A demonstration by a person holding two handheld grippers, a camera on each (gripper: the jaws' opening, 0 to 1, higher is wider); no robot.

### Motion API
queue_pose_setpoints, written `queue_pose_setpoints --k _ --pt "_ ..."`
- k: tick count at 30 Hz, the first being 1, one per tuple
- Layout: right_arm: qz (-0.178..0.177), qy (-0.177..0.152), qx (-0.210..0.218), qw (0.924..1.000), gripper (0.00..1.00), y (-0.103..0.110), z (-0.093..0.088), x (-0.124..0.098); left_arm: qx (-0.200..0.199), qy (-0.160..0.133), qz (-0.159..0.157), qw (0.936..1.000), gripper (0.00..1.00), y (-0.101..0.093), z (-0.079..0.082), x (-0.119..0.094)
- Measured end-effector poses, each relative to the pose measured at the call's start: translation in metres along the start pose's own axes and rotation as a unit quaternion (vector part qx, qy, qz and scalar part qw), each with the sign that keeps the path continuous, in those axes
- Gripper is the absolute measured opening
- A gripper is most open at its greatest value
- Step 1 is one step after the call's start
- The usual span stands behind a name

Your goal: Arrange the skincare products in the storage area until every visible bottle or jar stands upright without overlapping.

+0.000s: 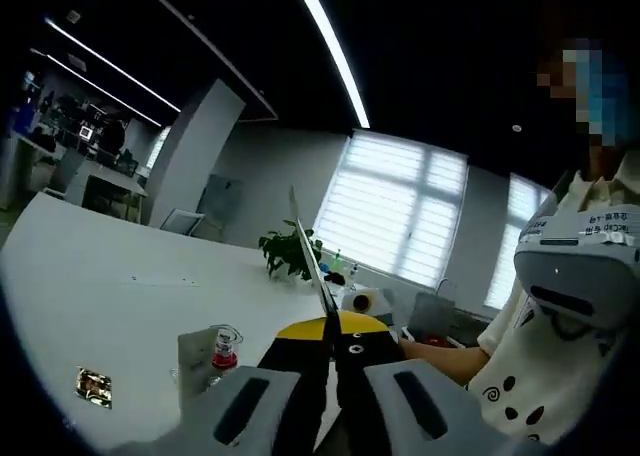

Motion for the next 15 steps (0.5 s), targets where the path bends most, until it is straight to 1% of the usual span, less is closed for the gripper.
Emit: queue_pose_setpoints --k 4,5,6,7,9,10,11,12,13,15 --pt "-0.006 -0.006 0.01 0.9999 0.03 0.0 -0.002 0.019 -0.014 -0.011 0.017 0.9997 0.0 0.016 -0.002 -0.02" --pt "-0.012 -0.002 0.01 0.9999 0.03 0.0 -0.006 0.026 -0.016 -0.013 0.018 0.9996 0.0 0.018 -0.002 -0.024" --pt "-0.014 -0.001 0.01 0.9998 0.02 0.0 -0.007 0.028 -0.019 -0.013 0.02 0.9995 0.0 0.021 -0.003 -0.027" --pt "-0.018 0.005 0.012 0.9998 0.02 0.0 -0.011 0.035 -0.026 -0.013 0.021 0.9993 0.0 0.027 -0.005 -0.034" --pt "-0.024 0.014 0.017 0.9995 0.02 -0.001 -0.018 0.049 -0.042 -0.019 0.015 0.9988 0.0 0.033 -0.009 -0.046" --pt "-0.025 0.015 0.018 0.9994 0.02 -0.001 -0.019 0.051 -0.055 -0.023 0.013 0.9981 0.0 0.037 -0.01 -0.052" --pt "-0.026 0.018 0.019 0.9993 0.02 -0.001 -0.021 0.054 -0.059 -0.023 0.012 0.9979 0.0 0.039 -0.011 -0.054" --pt "-0.038 0.027 0.025 0.9986 0.01 -0.004 -0.026 0.06 -0.066 -0.024 0.01 0.9975 0.0 0.043 -0.013 -0.06" --pt "-0.047 0.032 0.031 0.9979 0.01 -0.005 -0.03 0.065 -0.067 -0.023 0.009 0.9975 0.0 0.046 -0.016 -0.064" --pt "-0.049 0.038 0.033 0.9975 0.01 -0.003 -0.035 0.071 -0.064 -0.02 0.009 0.9977 0.0 0.052 -0.021 -0.071"
Point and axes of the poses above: the point that each gripper's makers call its tool centre point, and the gripper's own axes: x roughly forward along the fingers, y roughly to its left, z roughly out of its top, the point moved 1 cm from there along -x, roughly backward along the fingers, and after that the axes turned 5 degrees about y, right-handed, at the moved point
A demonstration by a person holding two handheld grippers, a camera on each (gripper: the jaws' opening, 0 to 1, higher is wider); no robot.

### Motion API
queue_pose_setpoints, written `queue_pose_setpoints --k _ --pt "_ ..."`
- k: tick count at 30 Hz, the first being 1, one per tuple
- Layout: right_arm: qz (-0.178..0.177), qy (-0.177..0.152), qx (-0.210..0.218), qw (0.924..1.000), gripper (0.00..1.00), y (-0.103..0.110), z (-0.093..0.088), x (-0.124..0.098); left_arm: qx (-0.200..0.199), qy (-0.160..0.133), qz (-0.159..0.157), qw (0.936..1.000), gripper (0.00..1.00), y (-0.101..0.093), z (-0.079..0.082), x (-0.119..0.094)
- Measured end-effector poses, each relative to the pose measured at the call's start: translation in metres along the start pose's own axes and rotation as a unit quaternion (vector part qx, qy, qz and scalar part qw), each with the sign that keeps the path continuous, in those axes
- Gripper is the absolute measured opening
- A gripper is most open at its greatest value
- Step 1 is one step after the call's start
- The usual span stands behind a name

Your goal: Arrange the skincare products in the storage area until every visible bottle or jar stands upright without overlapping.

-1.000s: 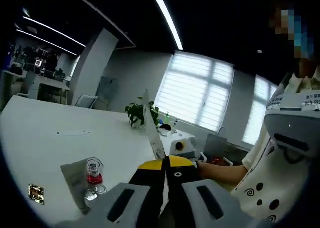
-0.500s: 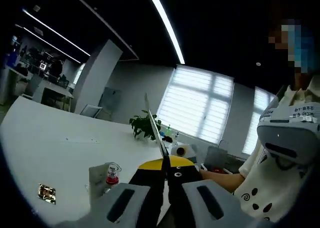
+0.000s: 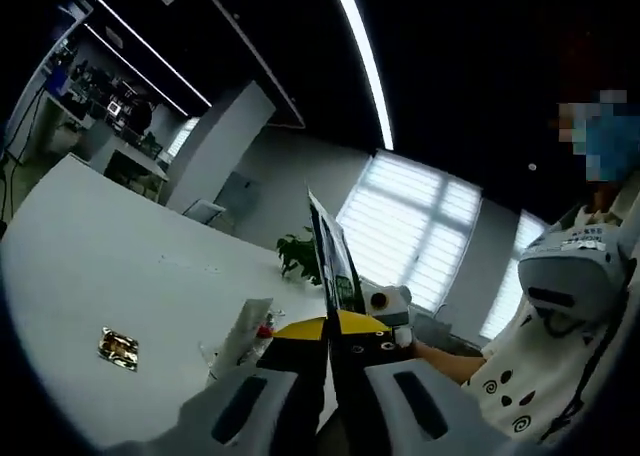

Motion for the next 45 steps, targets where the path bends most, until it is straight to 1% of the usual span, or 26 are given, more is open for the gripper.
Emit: queue_pose_setpoints --k 1,2,3,4,6,8,10,15,17,20,21,22,23,25,27,31,34,35,36,37,38,40,41,42,43,45 --pt "-0.007 0.003 0.005 1.0 0.01 0.0 -0.003 0.004 0.0 0.0 0.0 1.0 0.0 0.001 -0.001 -0.001" --pt "-0.007 0.004 0.004 1.0 0.01 0.001 -0.004 0.006 -0.003 0.001 -0.01 0.9999 0.0 0.001 -0.003 -0.002" --pt "-0.01 0.006 0.009 0.9999 0.01 0.001 -0.006 0.009 -0.018 0.008 -0.016 0.9997 0.05 0.002 -0.008 -0.003" --pt "-0.015 0.009 0.011 0.9998 0.01 -0.001 -0.008 0.01 -0.016 0.003 -0.016 0.9997 0.08 0.004 -0.009 -0.004" --pt "-0.012 0.011 0.013 0.9998 0.01 0.001 -0.01 0.013 -0.013 0.003 -0.026 0.9996 0.13 0.006 -0.011 -0.006" --pt "-0.016 0.024 0.014 0.9995 0.01 0.002 -0.016 0.016 -0.01 -0.008 -0.028 0.9995 0.17 0.01 -0.009 -0.007" --pt "-0.017 0.033 0.015 0.9992 0.01 0.001 -0.021 0.021 -0.018 -0.007 -0.037 0.9991 0.19 0.012 -0.01 -0.007" --pt "-0.017 0.047 0.032 0.9982 0.01 -0.005 -0.027 0.03 -0.039 -0.003 -0.039 0.9985 0.16 0.024 -0.014 -0.008" --pt "-0.018 0.051 0.034 0.998 0.01 -0.007 -0.029 0.033 -0.053 -0.011 -0.038 0.9978 0.14 0.031 -0.012 -0.009" --pt "-0.029 0.059 0.047 0.9967 0.01 -0.011 -0.034 0.035 -0.072 -0.016 -0.03 0.9968 0.02 0.04 -0.014 -0.012" --pt "-0.034 0.061 0.049 0.9964 0.01 -0.012 -0.035 0.035 -0.092 -0.017 -0.035 0.995 0.0 0.042 -0.015 -0.014" --pt "-0.038 0.064 0.052 0.9959 0.01 -0.013 -0.037 0.036 -0.105 -0.019 -0.044 0.9934 0.0 0.042 -0.016 -0.015" --pt "-0.039 0.063 0.053 0.9958 0.01 -0.014 -0.038 0.037 -0.102 -0.021 -0.042 0.9937 0.0 0.045 -0.017 -0.015" --pt "-0.046 0.063 0.06 0.9952 0.01 -0.017 -0.042 0.037 -0.111 -0.023 -0.043 0.9926 0.0 0.047 -0.019 -0.015" --pt "-0.052 0.061 0.068 0.9944 0.01 -0.021 -0.045 0.037 -0.142 -0.021 -0.046 0.9886 0.0 0.048 -0.022 -0.016" --pt "-0.053 0.062 0.076 0.9938 0.01 -0.024 -0.049 0.035 -0.137 -0.019 -0.054 0.9889 0.0 0.048 -0.025 -0.016" --pt "-0.068 0.065 0.075 0.9927 0.02 -0.031 -0.052 0.034 -0.136 -0.007 -0.038 0.9899 0.0 0.054 -0.031 -0.014" --pt "-0.08 0.071 0.073 0.9916 0.03 -0.035 -0.055 0.034 -0.14 0.001 -0.026 0.9898 0.0 0.059 -0.034 -0.014" --pt "-0.103 0.083 0.06 0.9894 0.05 -0.043 -0.058 0.032 -0.14 0.005 -0.019 0.9899 0.0 0.062 -0.037 -0.013" --pt "-0.116 0.089 0.052 0.9879 0.07 -0.048 -0.06 0.031 -0.14 0.007 -0.015 0.99 0.0 0.064 -0.038 -0.013" --pt "-0.138 0.101 0.041 0.9844 0.08 -0.055 -0.063 0.03 -0.145 0.012 -0.004 0.9893 0.0 0.069 -0.042 -0.013" --pt "-0.178 0.133 0.022 0.9747 0.11 -0.07 -0.071 0.025 -0.152 0.024 0.01 0.988 0.0 0.076 -0.049 -0.013" --pt "-0.193 0.142 0.013 0.9707 0.11 -0.076 -0.073 0.024 -0.155 0.029 0.017 0.9874 0.0 0.079 -0.052 -0.012" --pt "-0.21 0.165 0.002 0.9638 0.11 -0.083 -0.079 0.021 -0.158 0.032 0.021 0.9868 0.0 0.081 -0.054 -0.012" --pt "-0.212 0.17 0.0 0.9623 0.11 -0.085 -0.081 0.02 -0.162 0.04 0.028 0.9856 0.0 0.084 -0.06 -0.011" --pt "-0.228 0.176 0.002 0.9576 0.12 -0.094 -0.083 0.018 -0.173 0.046 0.035 0.9833 0.0 0.09 -0.068 -0.01"
Point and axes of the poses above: the point that each gripper's makers call its tool centre point, and the gripper's own axes: x roughly forward along the fingers, y roughly to its left, z roughly out of its top, the point moved 1 cm from there along -x, roughly backward along the fingers, and after that the axes turned 5 degrees about y, right-handed, at the moved point
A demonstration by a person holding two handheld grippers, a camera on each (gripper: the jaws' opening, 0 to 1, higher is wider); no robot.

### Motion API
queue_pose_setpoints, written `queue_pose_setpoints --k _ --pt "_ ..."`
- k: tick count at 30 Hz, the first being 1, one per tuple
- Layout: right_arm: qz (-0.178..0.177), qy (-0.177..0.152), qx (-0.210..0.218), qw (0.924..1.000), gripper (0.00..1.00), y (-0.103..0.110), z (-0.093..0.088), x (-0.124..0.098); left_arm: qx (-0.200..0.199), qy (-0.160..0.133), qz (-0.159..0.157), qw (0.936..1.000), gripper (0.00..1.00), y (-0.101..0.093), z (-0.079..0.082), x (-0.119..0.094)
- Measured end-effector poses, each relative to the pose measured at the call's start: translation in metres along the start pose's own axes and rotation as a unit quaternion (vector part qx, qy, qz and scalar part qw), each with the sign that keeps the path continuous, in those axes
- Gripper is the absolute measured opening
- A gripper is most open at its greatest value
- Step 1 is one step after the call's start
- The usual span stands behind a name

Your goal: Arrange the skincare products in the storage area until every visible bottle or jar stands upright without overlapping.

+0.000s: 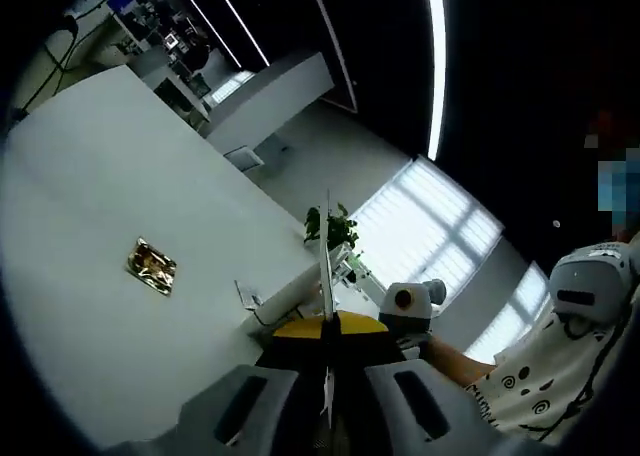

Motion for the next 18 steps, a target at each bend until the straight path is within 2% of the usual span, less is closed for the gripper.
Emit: queue_pose_setpoints --k 4,6,8,13,18 --pt "-0.027 0.019 -0.018 0.9993 0.14 -0.015 -0.004 -0.001 -0.013 0.011 0.015 0.9997 0.0 0.015 -0.008 0.004" --pt "-0.054 0.025 -0.029 0.9978 0.14 -0.024 -0.004 -0.002 -0.02 0.009 0.024 0.9995 0.0 0.023 -0.01 0.007" --pt "-0.089 0.044 -0.063 0.9931 0.14 -0.034 -0.007 -0.003 -0.03 0.01 0.034 0.9989 0.0 0.031 -0.011 0.009" --pt "-0.093 0.074 -0.09 0.9888 0.16 -0.031 -0.016 0.004 -0.029 0.027 0.057 0.9976 0.0 0.045 -0.019 0.018" --pt "-0.095 0.09 -0.119 0.9843 0.18 -0.026 -0.019 0.013 -0.016 0.048 0.084 0.9952 0.0 0.055 -0.025 0.025"
Point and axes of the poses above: the point that each gripper's makers call its tool centre point, and the gripper's own axes: x roughly forward along the fingers, y roughly to its left, z roughly out of its top, the point moved 1 cm from there along -x, roughly backward along the fingers, and after that the axes turned 5 degrees about y, right-handed, at the moved point
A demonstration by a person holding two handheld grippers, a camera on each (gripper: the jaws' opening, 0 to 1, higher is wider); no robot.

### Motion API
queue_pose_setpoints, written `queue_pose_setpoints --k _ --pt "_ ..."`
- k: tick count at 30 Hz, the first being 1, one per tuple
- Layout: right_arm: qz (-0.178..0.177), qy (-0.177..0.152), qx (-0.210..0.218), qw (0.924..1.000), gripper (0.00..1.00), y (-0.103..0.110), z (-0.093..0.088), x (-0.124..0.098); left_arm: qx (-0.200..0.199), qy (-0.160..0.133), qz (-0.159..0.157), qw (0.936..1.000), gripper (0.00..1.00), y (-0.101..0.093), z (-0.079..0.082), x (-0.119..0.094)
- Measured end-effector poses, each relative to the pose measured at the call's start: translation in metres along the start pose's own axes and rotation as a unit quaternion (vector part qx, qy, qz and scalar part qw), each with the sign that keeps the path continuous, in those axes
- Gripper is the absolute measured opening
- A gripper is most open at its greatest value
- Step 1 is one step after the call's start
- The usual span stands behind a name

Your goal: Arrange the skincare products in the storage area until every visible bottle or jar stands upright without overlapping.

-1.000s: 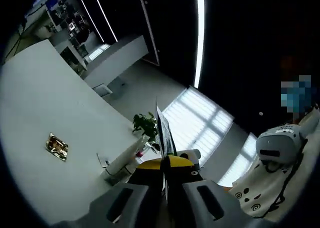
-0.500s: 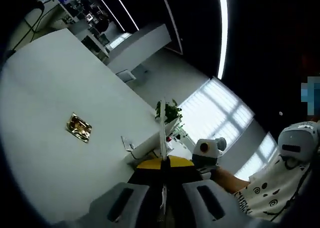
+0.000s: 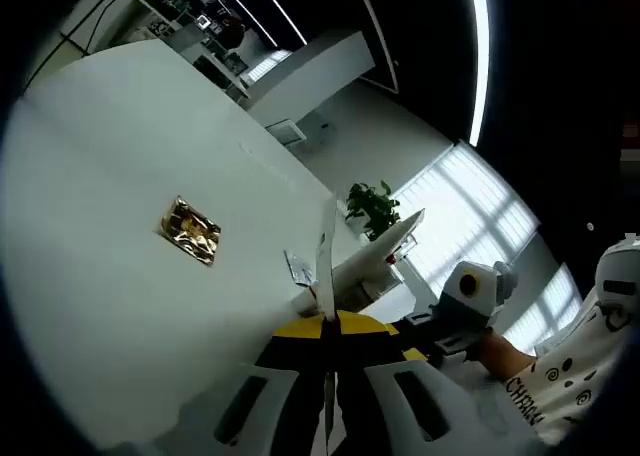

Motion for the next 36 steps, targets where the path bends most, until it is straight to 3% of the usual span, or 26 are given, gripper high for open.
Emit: queue_pose_setpoints --k 7,13,17,19,21,22,25,28,31,34,36 --pt "-0.018 0.026 -0.058 0.9978 0.24 0.005 0.0 0.013 -0.017 -0.006 0.03 0.9994 0.0 0.012 -0.001 0.006" --pt "-0.025 0.053 -0.088 0.9944 0.27 0.004 -0.006 0.027 -0.006 -0.002 0.057 0.9984 0.0 0.019 -0.003 0.007" --pt "-0.029 0.066 -0.098 0.9925 0.31 0.007 -0.01 0.036 0.027 0.028 0.087 0.9955 0.0 0.027 -0.012 0.013" --pt "-0.032 0.066 -0.108 0.9915 0.27 0.007 -0.01 0.04 0.037 0.033 0.094 0.9943 0.0 0.027 -0.014 0.016" --pt "-0.037 0.071 -0.115 0.9902 0.3 0.006 -0.01 0.044 0.044 0.038 0.1 0.9933 0.0 0.028 -0.013 0.02" --pt "-0.038 0.081 -0.12 0.9887 0.34 0.004 -0.012 0.045 0.052 0.041 0.107 0.9921 0.0 0.031 -0.012 0.021" --pt "-0.045 0.087 -0.125 0.9873 0.35 0.002 -0.015 0.048 0.105 0.077 0.147 0.9805 0.0 0.044 -0.016 0.023" --pt "-0.059 0.108 -0.144 0.9819 0.38 -0.005 -0.022 0.051 0.092 0.067 0.138 0.9839 0.0 0.04 -0.014 0.028" --pt "-0.069 0.107 -0.144 0.9813 0.36 -0.011 -0.022 0.048 0.125 0.084 0.155 0.9763 0.0 0.049 -0.012 0.034" --pt "-0.088 0.119 -0.176 0.9732 0.35 -0.02 -0.027 0.044 0.122 0.081 0.151 0.9777 0.0 0.046 -0.013 0.038" --pt "-0.087 0.111 -0.166 0.976 0.35 -0.021 -0.024 0.043 0.119 0.083 0.146 0.9785 0.0 0.048 -0.011 0.04"
Point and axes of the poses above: the point that each gripper's makers call its tool centre point, and the gripper's own axes: x roughly forward along the fingers, y roughly to its left, z roughly out of its top, the point moved 1 cm from there along -x, roughly backward along the fingers, and after that the axes turned 5 degrees about y, right-handed, at the moved point
